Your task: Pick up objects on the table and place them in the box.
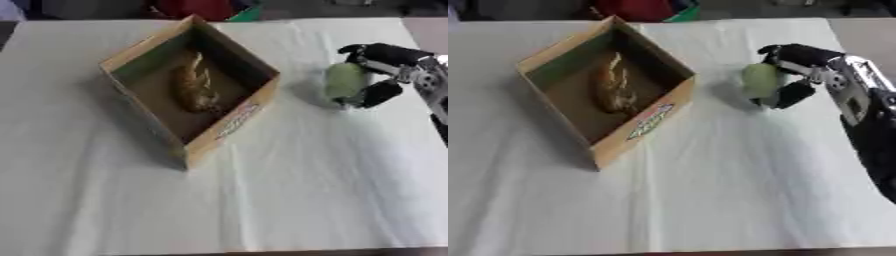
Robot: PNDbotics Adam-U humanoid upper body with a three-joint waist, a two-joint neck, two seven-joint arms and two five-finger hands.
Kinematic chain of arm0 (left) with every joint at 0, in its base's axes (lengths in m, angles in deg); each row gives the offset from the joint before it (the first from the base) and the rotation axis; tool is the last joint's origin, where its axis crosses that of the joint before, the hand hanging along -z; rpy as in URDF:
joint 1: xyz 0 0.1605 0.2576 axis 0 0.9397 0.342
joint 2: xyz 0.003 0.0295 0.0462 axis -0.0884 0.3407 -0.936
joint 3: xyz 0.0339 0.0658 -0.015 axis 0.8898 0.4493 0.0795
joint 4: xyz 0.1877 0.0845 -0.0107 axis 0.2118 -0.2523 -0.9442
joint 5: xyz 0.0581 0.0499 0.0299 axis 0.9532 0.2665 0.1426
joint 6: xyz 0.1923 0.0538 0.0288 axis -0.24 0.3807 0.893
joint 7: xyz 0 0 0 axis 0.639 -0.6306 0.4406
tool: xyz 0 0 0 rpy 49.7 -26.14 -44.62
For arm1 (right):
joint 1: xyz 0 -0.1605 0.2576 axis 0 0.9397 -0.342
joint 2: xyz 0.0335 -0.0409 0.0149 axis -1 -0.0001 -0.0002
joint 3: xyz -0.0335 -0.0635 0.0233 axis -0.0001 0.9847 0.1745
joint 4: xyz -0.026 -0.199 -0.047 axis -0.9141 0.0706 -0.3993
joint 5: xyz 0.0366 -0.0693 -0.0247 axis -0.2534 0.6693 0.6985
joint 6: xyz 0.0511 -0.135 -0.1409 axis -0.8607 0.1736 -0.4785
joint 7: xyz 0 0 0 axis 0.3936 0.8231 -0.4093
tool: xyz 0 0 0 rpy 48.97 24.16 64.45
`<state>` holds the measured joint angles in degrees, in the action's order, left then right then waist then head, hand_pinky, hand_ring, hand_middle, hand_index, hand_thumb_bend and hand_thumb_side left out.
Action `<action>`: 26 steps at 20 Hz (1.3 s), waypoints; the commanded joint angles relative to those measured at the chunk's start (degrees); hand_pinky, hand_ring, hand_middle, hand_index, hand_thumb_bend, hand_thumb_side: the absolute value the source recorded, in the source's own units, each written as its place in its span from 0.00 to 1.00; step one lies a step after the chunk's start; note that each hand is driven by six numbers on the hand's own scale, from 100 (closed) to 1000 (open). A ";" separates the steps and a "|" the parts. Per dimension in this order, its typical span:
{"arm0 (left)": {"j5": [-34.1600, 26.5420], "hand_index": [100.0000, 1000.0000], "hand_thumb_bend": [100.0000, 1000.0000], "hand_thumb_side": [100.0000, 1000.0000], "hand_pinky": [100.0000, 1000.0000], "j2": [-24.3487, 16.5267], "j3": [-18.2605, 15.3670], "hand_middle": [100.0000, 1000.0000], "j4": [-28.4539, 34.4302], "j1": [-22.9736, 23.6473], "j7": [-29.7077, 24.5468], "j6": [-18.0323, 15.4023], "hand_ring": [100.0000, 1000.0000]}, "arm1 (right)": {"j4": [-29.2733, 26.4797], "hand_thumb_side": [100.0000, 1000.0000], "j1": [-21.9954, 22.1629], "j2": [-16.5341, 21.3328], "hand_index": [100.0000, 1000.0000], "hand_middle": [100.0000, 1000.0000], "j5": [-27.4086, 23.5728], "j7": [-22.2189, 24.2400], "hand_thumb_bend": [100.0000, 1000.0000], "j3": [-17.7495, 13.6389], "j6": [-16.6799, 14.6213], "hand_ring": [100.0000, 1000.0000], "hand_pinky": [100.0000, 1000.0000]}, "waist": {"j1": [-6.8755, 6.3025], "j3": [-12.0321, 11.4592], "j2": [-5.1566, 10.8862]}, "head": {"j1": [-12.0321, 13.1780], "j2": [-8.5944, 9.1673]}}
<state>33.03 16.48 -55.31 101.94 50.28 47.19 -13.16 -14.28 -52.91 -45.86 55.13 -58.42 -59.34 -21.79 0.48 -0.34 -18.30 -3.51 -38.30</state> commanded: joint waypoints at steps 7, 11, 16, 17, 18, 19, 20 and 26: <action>-0.39 0.87 0.69 0.94 0.66 -0.96 -0.87 0.76 0.98 -0.14 0.14 0.40 0.76 | -8.45 0.00 -2.20 2.79 0.36 0.23 -8.48 -0.45 0.00 0.19 3.90 1.00 0.69 | 0.17 0.03 1.68 | 0.35 -0.18; -0.57 0.86 0.68 0.94 0.66 -0.96 -0.75 0.76 0.98 -0.08 0.24 0.28 0.76 | -12.59 0.00 -4.52 1.78 0.35 0.22 -11.86 -1.50 0.00 1.26 6.65 1.00 0.63 | 0.25 -0.24 1.97 | 0.19 -0.25; -1.02 0.86 0.67 0.94 0.66 -0.83 -0.56 0.76 0.98 -0.12 0.56 -0.13 0.75 | -15.43 0.00 -8.99 -2.63 0.35 0.22 -14.62 -2.22 0.00 2.88 10.50 1.00 0.62 | 0.31 -0.94 2.28 | -0.79 -0.55; -1.15 0.86 0.67 0.94 0.66 -0.79 -0.55 0.76 0.98 -0.19 0.76 -0.35 0.75 | -15.62 0.00 -10.05 -3.80 0.35 0.22 -14.71 -2.25 0.00 3.19 11.14 1.00 0.62 | 0.31 -1.14 2.29 | -0.98 -0.58; -1.32 0.86 0.67 0.94 0.66 -0.74 -0.54 0.76 0.98 -0.26 1.06 -0.63 0.75 | -15.67 0.00 -10.98 -4.98 0.35 0.22 -14.65 -2.33 0.00 3.40 11.79 1.00 0.62 | 0.32 -1.32 2.29 | -1.12 -0.60; -1.52 0.86 0.67 0.93 0.66 -0.70 -0.48 0.76 0.98 -0.38 1.35 -0.99 0.75 | -15.59 0.00 -11.80 -6.03 0.35 0.22 -14.44 -2.46 0.00 3.55 12.41 1.00 0.62 | 0.32 -1.58 2.28 | -1.41 -0.58; -1.76 0.86 0.66 0.93 0.66 -0.67 -0.36 0.76 0.98 -0.52 1.63 -1.48 0.75 | -15.28 0.00 -12.60 -7.23 0.35 0.22 -14.02 -2.63 0.00 3.66 13.07 1.00 0.62 | 0.33 -1.85 2.26 | -1.70 -0.56; -2.82 0.86 0.66 0.93 0.66 -0.61 0.00 0.76 0.98 -0.75 2.39 -3.36 0.75 | -13.17 0.00 -14.50 -11.31 0.35 0.22 -11.51 -4.00 0.00 3.88 14.69 1.00 0.62 | 0.33 -2.50 2.20 | -2.44 -0.48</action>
<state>30.60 16.69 -55.21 101.94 50.52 49.43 -16.07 -27.28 -65.88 -57.54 42.88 -62.04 -55.14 -7.35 0.97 -2.80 -17.60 -5.72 -38.75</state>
